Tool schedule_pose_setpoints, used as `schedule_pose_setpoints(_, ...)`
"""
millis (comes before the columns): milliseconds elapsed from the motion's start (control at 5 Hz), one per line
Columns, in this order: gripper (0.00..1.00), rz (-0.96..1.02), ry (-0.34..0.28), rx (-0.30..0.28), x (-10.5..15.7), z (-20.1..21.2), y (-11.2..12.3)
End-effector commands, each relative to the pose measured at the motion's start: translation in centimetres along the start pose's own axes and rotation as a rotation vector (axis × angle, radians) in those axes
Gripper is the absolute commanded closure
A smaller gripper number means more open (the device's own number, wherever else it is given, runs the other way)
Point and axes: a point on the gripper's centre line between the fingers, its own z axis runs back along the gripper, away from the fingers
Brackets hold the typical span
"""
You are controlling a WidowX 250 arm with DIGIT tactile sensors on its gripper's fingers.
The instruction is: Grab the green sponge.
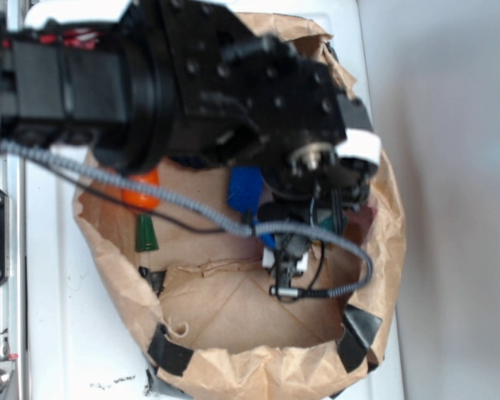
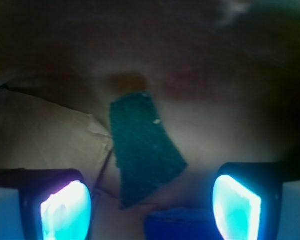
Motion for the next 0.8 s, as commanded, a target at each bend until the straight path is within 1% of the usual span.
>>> schedule_pose_setpoints(0,0.0,-0.104,-0.146,-0.031,0.1,0.7,-0.2)
schedule_pose_setpoints(200,0.0,-0.135,-0.187,-0.017,-0.3,-0.4,-0.9)
schedule_pose_setpoints(400,0.0,-0.151,-0.191,0.006,-0.4,-1.8,-1.7)
schedule_pose_setpoints(600,0.0,-0.139,-0.154,0.018,0.8,-2.3,-1.8)
